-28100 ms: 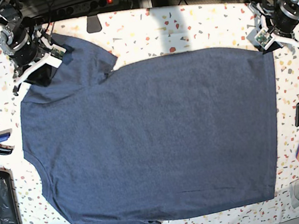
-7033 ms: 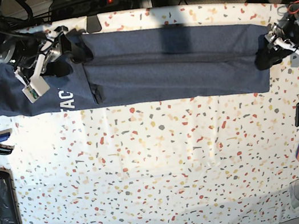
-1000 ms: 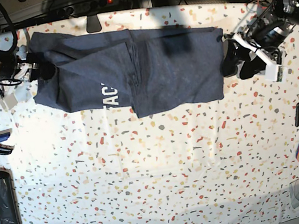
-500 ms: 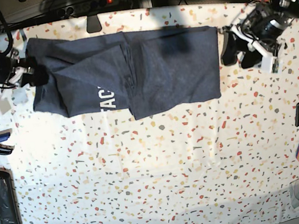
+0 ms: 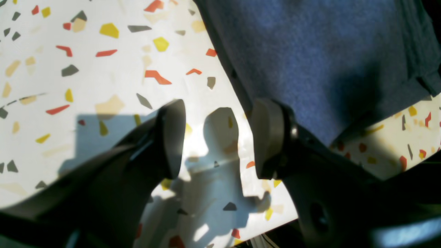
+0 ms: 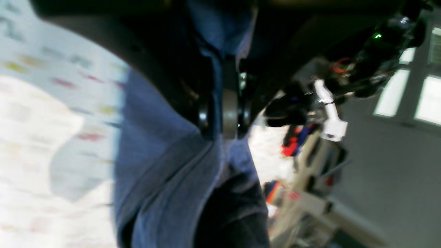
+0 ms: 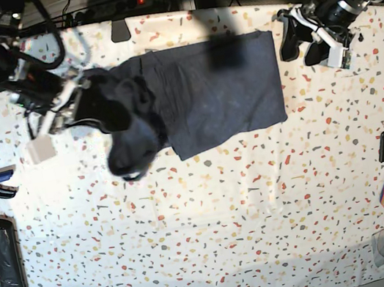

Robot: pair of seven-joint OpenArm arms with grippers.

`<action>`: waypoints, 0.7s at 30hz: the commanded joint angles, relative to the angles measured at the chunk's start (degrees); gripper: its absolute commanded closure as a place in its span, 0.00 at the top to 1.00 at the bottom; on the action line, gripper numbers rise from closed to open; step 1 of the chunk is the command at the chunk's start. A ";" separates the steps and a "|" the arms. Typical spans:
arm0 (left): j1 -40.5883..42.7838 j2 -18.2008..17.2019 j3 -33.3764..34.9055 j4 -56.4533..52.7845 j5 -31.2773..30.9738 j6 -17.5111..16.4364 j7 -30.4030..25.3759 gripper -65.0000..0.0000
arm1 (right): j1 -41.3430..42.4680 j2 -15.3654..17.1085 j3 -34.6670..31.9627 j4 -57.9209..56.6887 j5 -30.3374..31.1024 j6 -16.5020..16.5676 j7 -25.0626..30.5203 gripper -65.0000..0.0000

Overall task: Fold the T-shirt properly
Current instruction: 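Lift the strip end with the right gripper and fold it toward the left gripper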

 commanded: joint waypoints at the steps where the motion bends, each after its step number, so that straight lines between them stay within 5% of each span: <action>1: -0.13 -0.50 -0.31 0.94 -0.87 -0.52 -1.11 0.47 | 1.27 -0.68 -1.70 1.11 0.52 0.30 1.11 0.00; 14: -0.13 -0.50 -0.31 0.94 -0.83 -0.55 -1.11 0.47 | 4.87 -14.73 -27.47 1.05 -27.91 0.30 10.69 0.00; 21: -0.13 -0.50 -0.31 0.94 -0.85 -1.22 -1.11 0.47 | 4.90 -14.98 -36.94 -2.54 -38.27 -3.32 17.64 0.00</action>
